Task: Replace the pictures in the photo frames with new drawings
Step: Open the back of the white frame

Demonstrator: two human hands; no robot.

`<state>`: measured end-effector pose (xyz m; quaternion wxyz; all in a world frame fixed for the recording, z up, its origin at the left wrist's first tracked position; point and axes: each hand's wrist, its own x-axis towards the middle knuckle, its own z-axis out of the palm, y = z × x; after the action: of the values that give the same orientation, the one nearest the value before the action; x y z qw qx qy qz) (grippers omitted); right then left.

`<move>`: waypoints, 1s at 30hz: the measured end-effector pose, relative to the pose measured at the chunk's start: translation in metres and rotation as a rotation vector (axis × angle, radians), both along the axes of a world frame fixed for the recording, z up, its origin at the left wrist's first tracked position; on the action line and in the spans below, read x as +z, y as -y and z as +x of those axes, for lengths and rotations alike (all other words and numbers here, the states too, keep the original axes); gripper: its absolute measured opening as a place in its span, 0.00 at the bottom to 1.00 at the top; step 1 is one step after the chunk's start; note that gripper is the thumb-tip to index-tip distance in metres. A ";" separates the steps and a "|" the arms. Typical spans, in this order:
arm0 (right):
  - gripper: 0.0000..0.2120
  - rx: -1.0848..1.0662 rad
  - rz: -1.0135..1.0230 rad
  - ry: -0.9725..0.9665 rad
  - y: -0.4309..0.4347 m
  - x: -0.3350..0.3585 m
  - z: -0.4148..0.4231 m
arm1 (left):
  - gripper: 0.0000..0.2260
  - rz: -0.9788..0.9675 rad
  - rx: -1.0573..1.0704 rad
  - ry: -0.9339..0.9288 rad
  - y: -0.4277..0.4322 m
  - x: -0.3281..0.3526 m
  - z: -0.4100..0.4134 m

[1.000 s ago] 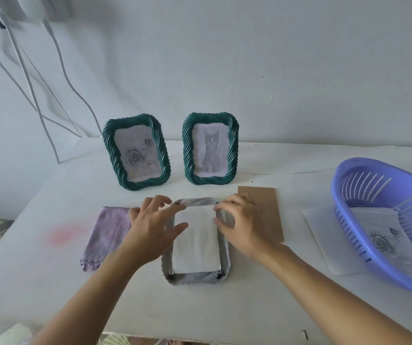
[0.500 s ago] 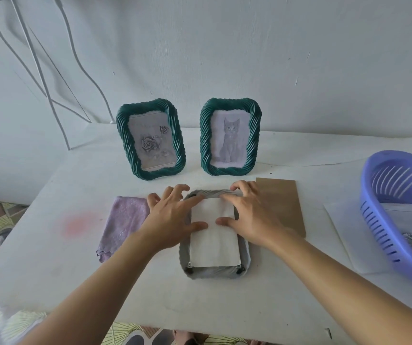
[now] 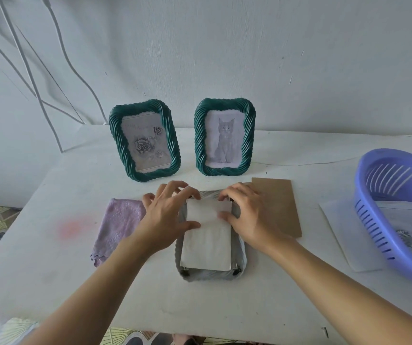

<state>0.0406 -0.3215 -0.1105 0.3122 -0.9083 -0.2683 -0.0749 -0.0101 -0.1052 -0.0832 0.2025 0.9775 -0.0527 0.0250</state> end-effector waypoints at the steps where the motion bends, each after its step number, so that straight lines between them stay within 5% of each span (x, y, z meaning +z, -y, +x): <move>1: 0.14 0.006 0.043 0.011 0.001 0.001 0.000 | 0.24 -0.004 -0.002 0.018 0.001 0.001 -0.001; 5: 0.04 0.029 0.210 -0.078 0.005 0.012 -0.005 | 0.17 -0.074 0.025 0.084 0.001 0.005 -0.009; 13: 0.07 -0.039 0.666 -0.414 0.007 0.035 -0.006 | 0.20 -0.490 0.025 -0.033 0.004 0.025 -0.027; 21: 0.06 -0.226 0.632 -0.301 0.028 0.047 -0.004 | 0.21 -0.829 0.114 -0.042 0.034 0.034 -0.028; 30: 0.08 -0.167 0.352 -0.243 0.074 0.070 -0.008 | 0.13 -0.940 0.179 -0.096 0.074 0.040 -0.018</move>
<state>0.0327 -0.3958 -0.0409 0.4885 -0.8612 -0.1357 -0.0362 -0.0277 -0.1795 -0.0429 0.6218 0.7808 0.0581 0.0184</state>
